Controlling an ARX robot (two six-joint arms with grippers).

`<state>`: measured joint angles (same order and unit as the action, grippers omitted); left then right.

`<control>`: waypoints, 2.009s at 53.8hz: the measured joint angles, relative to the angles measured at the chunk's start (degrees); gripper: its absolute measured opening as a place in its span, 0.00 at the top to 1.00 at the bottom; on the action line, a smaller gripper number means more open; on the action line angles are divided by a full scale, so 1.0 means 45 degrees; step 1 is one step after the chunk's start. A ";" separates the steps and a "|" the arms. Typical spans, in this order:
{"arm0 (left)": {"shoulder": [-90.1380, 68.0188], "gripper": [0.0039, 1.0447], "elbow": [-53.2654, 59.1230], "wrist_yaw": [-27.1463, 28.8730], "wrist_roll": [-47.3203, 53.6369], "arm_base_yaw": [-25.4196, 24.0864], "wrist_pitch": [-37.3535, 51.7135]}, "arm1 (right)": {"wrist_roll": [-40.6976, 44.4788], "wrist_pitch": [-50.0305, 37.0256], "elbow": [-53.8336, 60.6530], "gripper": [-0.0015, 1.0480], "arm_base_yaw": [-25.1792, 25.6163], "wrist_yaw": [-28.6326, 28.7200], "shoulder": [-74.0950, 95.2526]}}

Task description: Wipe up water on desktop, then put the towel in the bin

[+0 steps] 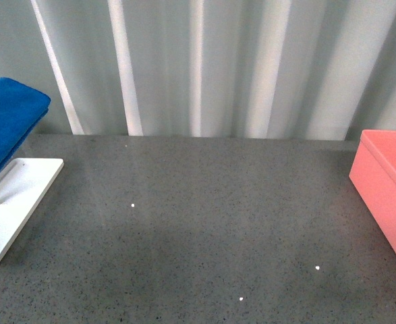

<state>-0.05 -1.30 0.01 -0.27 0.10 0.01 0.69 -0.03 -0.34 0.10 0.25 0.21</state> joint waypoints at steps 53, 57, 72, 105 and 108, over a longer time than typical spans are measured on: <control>-1.8617 0.06 -1.3187 -0.2021 0.1418 -0.1515 -0.1209 | 0.0000 0.0000 0.0005 0.07 0.0000 0.0000 0.0000; -2.0045 0.06 -1.4756 -0.1462 0.2195 -0.1608 -0.1972 | 0.0000 0.0000 0.0005 0.07 0.0000 0.0000 0.0000; -2.4315 0.06 -1.9098 0.0185 0.4221 -0.2327 -0.3842 | 0.0000 0.0000 0.0005 0.07 0.0000 0.0005 0.0000; -2.5626 0.06 -1.8374 -0.0379 0.4517 -0.2482 -0.2997 | 0.0000 0.0000 0.0005 0.07 0.0000 0.0005 0.0000; -2.5777 0.06 -1.8326 -0.0301 0.4512 -0.2482 -0.2861 | 0.0000 0.0000 0.0005 0.07 0.0000 0.0005 0.0000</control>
<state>-116.05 -83.77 -1.34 20.03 -11.07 -12.86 0.69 -0.03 -0.32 0.10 0.27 0.21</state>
